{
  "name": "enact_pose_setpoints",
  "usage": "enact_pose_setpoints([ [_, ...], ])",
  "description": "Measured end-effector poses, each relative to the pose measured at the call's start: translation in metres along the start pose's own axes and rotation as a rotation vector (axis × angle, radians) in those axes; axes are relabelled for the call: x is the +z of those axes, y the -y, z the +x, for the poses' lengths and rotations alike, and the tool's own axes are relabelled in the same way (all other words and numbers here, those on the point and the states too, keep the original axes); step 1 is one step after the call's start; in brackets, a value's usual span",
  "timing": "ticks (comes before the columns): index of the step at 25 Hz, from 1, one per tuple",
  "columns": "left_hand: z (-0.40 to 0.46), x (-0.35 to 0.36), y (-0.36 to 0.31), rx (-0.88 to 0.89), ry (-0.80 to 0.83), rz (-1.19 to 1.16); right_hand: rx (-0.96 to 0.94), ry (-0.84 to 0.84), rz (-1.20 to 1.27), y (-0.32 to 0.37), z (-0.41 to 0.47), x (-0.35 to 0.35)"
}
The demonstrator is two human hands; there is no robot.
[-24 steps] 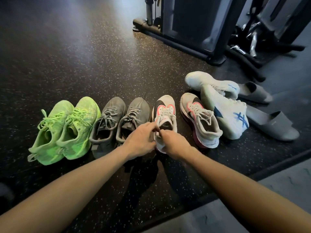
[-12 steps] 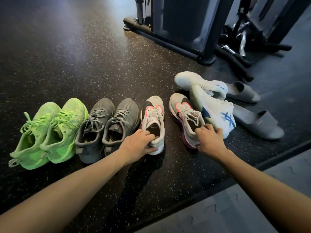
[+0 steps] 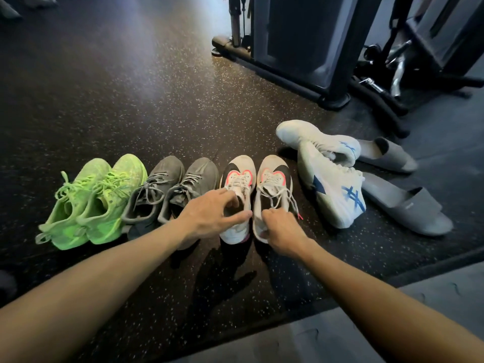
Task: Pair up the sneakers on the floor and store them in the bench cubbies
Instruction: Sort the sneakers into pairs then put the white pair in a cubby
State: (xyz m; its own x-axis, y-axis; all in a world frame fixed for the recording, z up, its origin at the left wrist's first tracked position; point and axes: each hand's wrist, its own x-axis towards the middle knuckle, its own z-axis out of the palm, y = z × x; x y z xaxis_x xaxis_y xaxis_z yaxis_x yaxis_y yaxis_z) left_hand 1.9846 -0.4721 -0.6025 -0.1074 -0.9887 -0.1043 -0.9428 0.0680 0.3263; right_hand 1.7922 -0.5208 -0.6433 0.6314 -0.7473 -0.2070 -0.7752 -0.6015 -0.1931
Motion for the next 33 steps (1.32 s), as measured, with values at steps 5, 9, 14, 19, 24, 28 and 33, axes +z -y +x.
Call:
enact_pose_setpoints([
  [5, 0.008, -0.017, -0.019, -0.031, -0.116, -0.015, -0.078, 0.069, 0.272, -0.020, -0.003, -0.028],
  [9, 0.031, -0.019, -0.037, -0.004, -0.128, 0.023, 0.074, -0.109, 0.376, -0.069, -0.006, -0.067],
  [14, 0.082, 0.005, -0.081, 0.109, -0.024, 0.081, 0.353, -0.256, 0.307, -0.152, -0.007, -0.085],
  [19, 0.128, 0.040, -0.137, 0.372, 0.063, 0.163, 0.519, -0.259, 0.218, -0.215, 0.006, -0.091],
  [24, 0.174, 0.071, -0.176, 0.536, 0.114, 0.245, 0.606, -0.212, 0.130, -0.259, 0.038, -0.085],
  [28, 0.197, 0.087, -0.189, 0.616, 0.141, 0.328, 0.562, -0.176, 0.132, -0.279, 0.062, -0.083],
  [33, 0.208, 0.092, -0.198, 0.622, 0.225, 0.387, 0.439, -0.058, 0.071, -0.276, 0.090, -0.073],
])
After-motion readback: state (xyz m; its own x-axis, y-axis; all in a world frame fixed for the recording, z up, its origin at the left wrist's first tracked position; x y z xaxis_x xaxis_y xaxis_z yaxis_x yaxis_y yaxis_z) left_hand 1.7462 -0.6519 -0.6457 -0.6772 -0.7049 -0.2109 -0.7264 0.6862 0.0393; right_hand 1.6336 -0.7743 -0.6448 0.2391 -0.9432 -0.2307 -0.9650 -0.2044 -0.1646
